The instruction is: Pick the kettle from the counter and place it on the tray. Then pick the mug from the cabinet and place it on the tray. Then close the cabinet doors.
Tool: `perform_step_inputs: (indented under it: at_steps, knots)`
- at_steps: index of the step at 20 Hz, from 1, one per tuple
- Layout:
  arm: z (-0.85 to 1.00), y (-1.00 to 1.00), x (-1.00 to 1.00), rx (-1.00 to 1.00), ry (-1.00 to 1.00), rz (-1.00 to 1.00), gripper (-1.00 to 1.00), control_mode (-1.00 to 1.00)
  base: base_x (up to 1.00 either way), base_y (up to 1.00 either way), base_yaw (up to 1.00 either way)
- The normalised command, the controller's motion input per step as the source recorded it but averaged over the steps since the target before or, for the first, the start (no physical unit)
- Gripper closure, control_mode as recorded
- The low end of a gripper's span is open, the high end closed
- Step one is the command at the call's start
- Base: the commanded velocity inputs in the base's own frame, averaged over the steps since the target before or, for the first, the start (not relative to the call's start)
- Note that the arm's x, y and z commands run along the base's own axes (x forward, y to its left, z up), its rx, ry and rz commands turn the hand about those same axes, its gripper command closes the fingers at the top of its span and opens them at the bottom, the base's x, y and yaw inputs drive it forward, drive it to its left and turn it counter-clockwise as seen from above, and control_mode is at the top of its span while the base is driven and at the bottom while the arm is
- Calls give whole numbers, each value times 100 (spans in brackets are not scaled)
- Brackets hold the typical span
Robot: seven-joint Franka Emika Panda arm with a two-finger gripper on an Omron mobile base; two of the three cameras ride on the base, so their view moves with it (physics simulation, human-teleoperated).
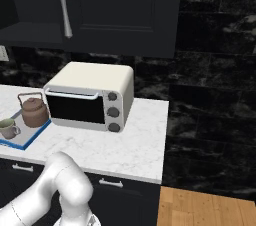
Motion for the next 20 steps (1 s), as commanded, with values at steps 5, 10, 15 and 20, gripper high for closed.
perform_step_inputs:
  at_steps: [5,10,15,20]
  knots:
    - [0,-32,15,22,-19,-17,100,-100,0,0,0]
    - [18,-56,21,23,-10,-15,100,-100,0,0,0]
    - [35,-42,24,19,-7,-8,100,-100,0,0,0]
    - [20,-54,16,9,-1,-3,100,-100,0,0,0]
